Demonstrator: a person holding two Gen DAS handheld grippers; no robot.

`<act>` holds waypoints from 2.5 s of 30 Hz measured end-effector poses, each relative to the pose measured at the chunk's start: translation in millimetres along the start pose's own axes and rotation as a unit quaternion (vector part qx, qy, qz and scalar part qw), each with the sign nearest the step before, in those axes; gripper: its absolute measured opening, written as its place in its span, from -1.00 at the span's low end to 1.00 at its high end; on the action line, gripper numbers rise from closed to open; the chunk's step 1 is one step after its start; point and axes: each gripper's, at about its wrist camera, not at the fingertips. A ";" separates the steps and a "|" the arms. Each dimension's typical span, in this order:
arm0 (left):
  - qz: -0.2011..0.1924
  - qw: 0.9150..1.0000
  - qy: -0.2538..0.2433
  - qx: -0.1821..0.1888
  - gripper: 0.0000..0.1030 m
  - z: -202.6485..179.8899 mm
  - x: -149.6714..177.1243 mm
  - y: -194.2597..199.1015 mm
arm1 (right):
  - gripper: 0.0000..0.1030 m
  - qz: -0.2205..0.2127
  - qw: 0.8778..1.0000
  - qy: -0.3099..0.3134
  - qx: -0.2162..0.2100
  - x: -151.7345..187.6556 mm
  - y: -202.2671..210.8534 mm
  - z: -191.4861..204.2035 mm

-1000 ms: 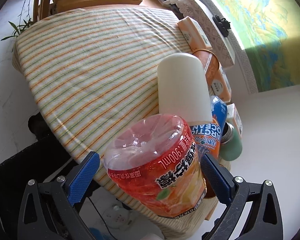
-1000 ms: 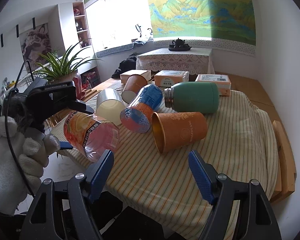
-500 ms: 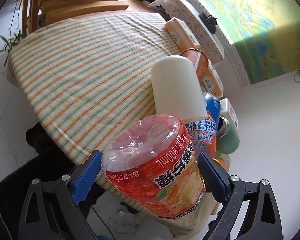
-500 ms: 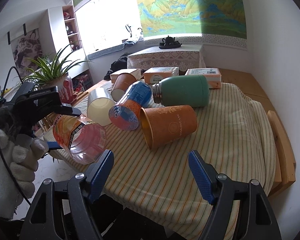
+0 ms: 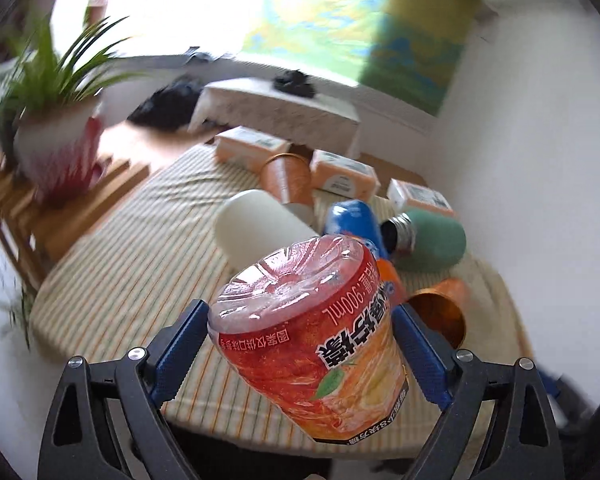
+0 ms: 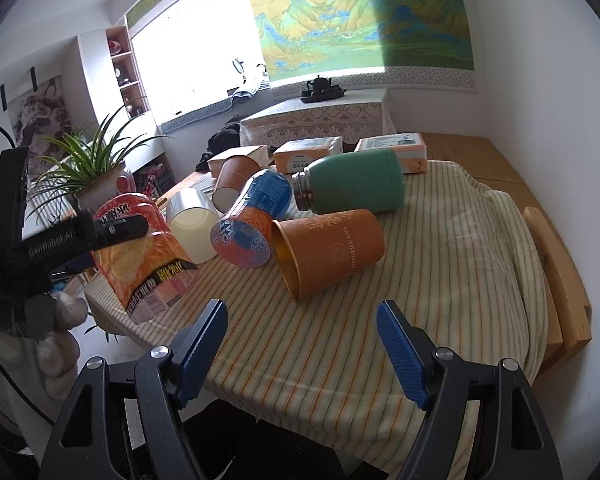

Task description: Flip cup upside down

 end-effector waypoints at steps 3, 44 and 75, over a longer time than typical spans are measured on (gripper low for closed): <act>-0.006 0.999 -0.040 -0.010 0.82 -10.7 1.2 -9.0 | 0.43 0.000 1.000 -0.012 0.004 2.1 0.6 -4.0; -0.175 0.940 -0.293 -0.025 0.93 -40.1 79.2 -26.0 | 0.43 -0.016 0.997 -0.037 0.063 11.6 9.6 33.9; -0.154 0.982 -0.106 0.008 0.99 66.4 72.0 104.3 | 0.82 -0.180 0.965 -0.036 0.186 53.3 42.2 114.0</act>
Point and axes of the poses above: each gripper's, at about its wrist camera, not at the fingertips, and y roughly against the way its jaws point, z to its left, x to its underside, and after that the axes turned 15 degrees about z, right-handed
